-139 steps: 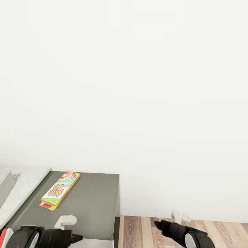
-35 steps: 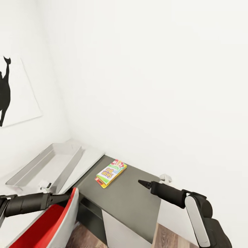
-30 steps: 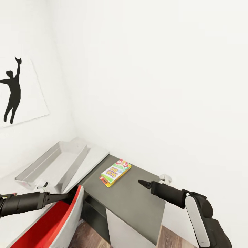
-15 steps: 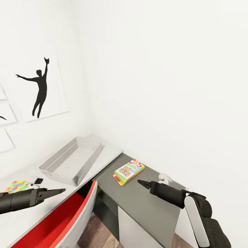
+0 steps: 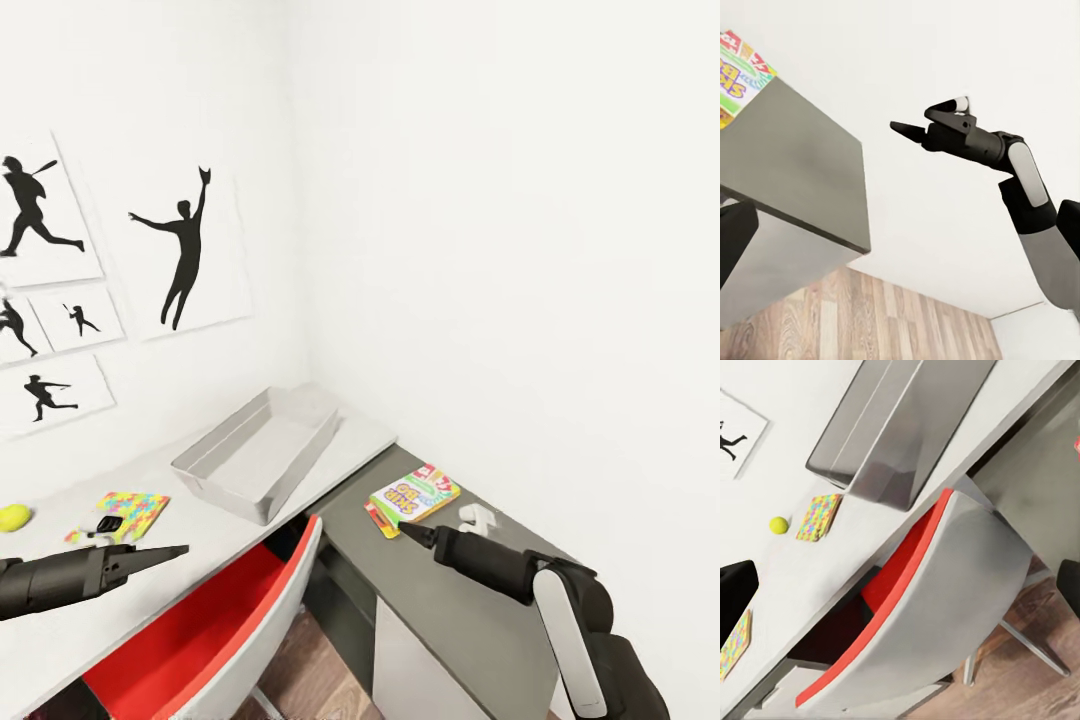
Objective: Put all the toys in the child's room - the three board games (two on the bed and one on the table), the two jigsaw puzzles on the table, and the tennis ball on the table - inside the toy box on the table in the child's room.
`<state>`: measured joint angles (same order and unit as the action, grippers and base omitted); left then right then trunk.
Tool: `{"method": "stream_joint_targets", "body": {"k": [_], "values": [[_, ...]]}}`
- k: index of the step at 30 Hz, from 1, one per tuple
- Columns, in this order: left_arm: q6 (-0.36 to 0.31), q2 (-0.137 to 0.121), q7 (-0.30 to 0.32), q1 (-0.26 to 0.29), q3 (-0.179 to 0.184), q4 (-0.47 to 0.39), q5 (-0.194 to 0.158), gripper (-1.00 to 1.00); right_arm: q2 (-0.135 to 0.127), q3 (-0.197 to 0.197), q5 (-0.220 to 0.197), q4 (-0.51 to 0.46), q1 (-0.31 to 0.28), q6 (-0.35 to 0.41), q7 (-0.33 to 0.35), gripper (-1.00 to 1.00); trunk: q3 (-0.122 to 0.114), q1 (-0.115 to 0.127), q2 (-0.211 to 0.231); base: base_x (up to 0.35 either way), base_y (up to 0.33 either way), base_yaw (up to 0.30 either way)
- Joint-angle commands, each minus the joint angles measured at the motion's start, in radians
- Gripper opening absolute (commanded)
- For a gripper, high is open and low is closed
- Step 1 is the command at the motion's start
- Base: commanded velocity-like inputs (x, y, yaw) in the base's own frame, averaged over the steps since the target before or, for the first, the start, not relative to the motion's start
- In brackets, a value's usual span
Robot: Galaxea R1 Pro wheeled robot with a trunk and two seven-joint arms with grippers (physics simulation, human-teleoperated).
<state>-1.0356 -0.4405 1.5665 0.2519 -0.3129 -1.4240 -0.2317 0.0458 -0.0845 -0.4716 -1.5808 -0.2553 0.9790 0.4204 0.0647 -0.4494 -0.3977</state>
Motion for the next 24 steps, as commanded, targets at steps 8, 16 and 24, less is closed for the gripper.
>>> {"method": "stream_joint_targets", "body": {"k": [8,16,24], "values": [[-0.011,0.0,0.004,0.001,0.001,0.0,0.002,1.0,0.009,-0.001,0.007,-0.001,-0.001,0.005,0.009,1.0,0.006,-0.001,-0.002,0.0,0.0,0.286],[-0.011,0.001,0.004,0.001,0.001,0.0,0.002,1.0,0.01,0.0,0.007,-0.001,-0.001,0.005,0.009,1.0,0.009,-0.001,-0.002,0.0,0.0,0.285],[-0.011,0.001,0.004,0.001,0.001,0.0,0.002,1.0,0.001,-0.001,0.007,-0.001,-0.001,0.007,0.009,1.0,0.013,-0.001,-0.002,0.0,0.0,0.284]]}}
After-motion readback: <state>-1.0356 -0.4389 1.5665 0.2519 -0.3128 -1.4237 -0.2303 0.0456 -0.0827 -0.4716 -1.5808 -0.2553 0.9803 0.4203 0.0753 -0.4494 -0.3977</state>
